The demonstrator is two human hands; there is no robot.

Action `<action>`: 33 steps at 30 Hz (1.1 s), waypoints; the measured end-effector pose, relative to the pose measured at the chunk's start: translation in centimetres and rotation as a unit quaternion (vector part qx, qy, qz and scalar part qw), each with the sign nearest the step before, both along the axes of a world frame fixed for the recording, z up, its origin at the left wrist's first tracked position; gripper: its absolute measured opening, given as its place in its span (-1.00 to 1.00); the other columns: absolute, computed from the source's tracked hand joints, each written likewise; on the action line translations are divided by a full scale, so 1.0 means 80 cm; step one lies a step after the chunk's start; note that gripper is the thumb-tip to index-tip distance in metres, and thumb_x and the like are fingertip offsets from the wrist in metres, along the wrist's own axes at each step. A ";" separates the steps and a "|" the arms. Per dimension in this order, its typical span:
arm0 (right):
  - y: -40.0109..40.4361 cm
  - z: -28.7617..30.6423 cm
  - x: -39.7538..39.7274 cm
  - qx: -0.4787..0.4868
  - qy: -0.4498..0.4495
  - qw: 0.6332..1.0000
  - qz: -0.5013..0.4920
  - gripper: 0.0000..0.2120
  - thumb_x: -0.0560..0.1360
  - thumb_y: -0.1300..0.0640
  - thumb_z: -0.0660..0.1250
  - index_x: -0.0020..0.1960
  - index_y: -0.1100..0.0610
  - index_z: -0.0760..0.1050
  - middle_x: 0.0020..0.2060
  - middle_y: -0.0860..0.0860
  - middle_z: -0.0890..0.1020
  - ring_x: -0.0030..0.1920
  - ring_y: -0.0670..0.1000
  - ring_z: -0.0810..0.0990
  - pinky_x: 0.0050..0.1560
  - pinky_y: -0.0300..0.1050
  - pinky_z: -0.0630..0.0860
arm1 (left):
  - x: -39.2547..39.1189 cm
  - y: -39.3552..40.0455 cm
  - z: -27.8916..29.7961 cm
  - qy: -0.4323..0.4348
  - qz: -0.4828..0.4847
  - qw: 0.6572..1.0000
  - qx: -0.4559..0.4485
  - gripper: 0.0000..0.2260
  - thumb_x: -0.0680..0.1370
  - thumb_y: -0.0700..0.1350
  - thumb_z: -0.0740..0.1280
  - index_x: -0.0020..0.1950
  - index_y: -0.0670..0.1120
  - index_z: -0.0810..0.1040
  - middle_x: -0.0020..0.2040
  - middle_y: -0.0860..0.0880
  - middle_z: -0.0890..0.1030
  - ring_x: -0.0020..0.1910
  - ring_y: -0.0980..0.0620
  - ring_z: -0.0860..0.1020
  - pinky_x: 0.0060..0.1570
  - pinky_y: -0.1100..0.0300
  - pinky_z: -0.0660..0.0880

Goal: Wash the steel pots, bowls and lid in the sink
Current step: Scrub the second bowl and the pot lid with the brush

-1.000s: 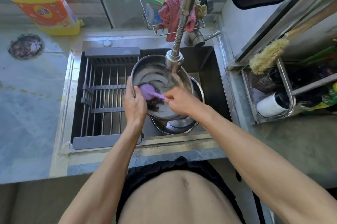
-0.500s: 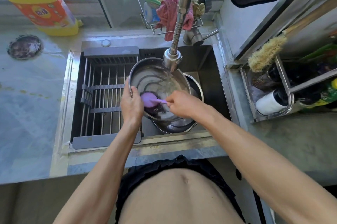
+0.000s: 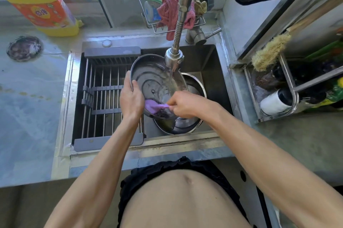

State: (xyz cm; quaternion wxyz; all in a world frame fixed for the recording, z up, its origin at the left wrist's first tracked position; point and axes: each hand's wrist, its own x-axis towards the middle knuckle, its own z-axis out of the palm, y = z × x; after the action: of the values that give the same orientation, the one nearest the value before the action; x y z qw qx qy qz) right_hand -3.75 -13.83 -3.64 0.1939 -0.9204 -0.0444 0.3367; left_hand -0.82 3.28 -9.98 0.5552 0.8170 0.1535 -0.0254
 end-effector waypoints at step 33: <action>-0.011 -0.017 -0.011 -0.139 -0.052 0.981 -0.123 -0.70 0.56 0.19 0.18 0.26 0.18 0.49 0.17 0.17 0.57 0.12 0.21 0.59 -0.12 -0.08 0.38 | -0.022 -0.012 0.024 -0.130 -0.020 0.988 0.084 -0.58 0.73 -0.08 0.15 0.60 0.12 0.29 0.38 -0.09 0.51 0.21 0.08 0.48 0.17 0.09 0.42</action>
State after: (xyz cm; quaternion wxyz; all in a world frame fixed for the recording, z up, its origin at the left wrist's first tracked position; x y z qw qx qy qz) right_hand -4.66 -14.75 -5.02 0.1013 -0.9529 0.1068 0.2650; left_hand -2.55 2.33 -8.07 0.4993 0.8600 0.0656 0.0832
